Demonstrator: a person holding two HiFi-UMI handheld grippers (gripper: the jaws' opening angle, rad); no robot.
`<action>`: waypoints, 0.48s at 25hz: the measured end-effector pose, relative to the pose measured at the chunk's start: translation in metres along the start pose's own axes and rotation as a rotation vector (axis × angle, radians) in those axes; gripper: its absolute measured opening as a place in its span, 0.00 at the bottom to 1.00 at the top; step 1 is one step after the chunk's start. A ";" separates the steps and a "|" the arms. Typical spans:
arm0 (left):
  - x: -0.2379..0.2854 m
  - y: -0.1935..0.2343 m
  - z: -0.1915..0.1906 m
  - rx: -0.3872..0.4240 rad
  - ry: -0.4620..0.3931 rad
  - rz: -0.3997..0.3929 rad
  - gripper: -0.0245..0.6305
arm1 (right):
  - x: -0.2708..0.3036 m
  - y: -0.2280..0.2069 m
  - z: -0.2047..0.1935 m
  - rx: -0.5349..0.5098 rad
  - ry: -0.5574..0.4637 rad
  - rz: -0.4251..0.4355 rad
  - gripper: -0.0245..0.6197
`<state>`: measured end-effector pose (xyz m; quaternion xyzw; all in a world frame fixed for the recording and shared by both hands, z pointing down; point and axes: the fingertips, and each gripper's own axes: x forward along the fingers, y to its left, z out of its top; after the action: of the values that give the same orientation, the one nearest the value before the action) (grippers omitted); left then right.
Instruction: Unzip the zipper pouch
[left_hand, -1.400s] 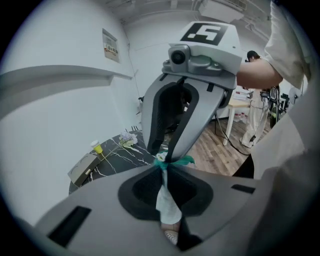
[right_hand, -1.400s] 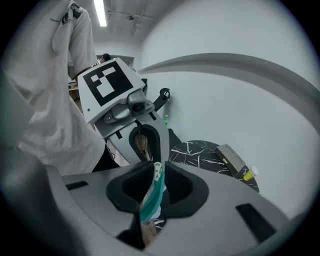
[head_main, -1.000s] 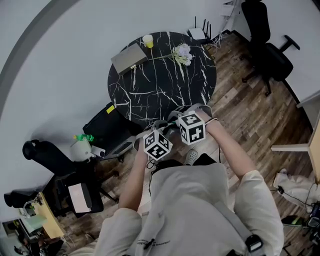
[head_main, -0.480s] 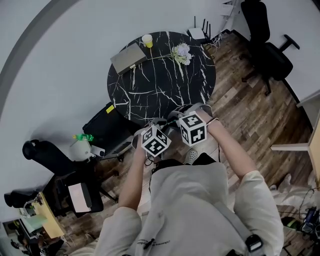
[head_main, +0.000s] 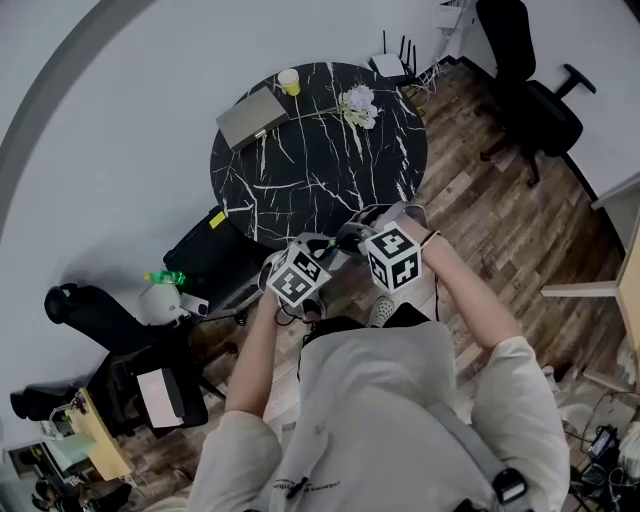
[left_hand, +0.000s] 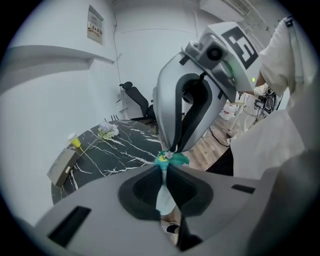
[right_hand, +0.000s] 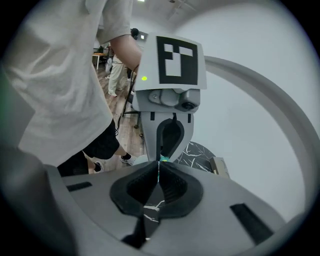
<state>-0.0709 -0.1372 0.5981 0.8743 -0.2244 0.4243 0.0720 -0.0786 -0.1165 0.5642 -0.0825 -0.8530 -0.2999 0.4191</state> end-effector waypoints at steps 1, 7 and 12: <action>-0.001 -0.001 -0.001 -0.005 -0.008 -0.018 0.10 | 0.000 0.001 0.001 -0.024 -0.007 -0.008 0.06; -0.007 0.001 0.003 -0.042 -0.075 -0.111 0.10 | -0.004 0.000 0.004 -0.067 -0.046 -0.060 0.05; -0.016 0.010 0.006 -0.178 -0.113 -0.162 0.10 | -0.007 -0.006 0.004 -0.080 -0.046 -0.110 0.05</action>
<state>-0.0803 -0.1428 0.5811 0.9023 -0.1935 0.3455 0.1703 -0.0786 -0.1181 0.5544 -0.0592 -0.8531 -0.3542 0.3785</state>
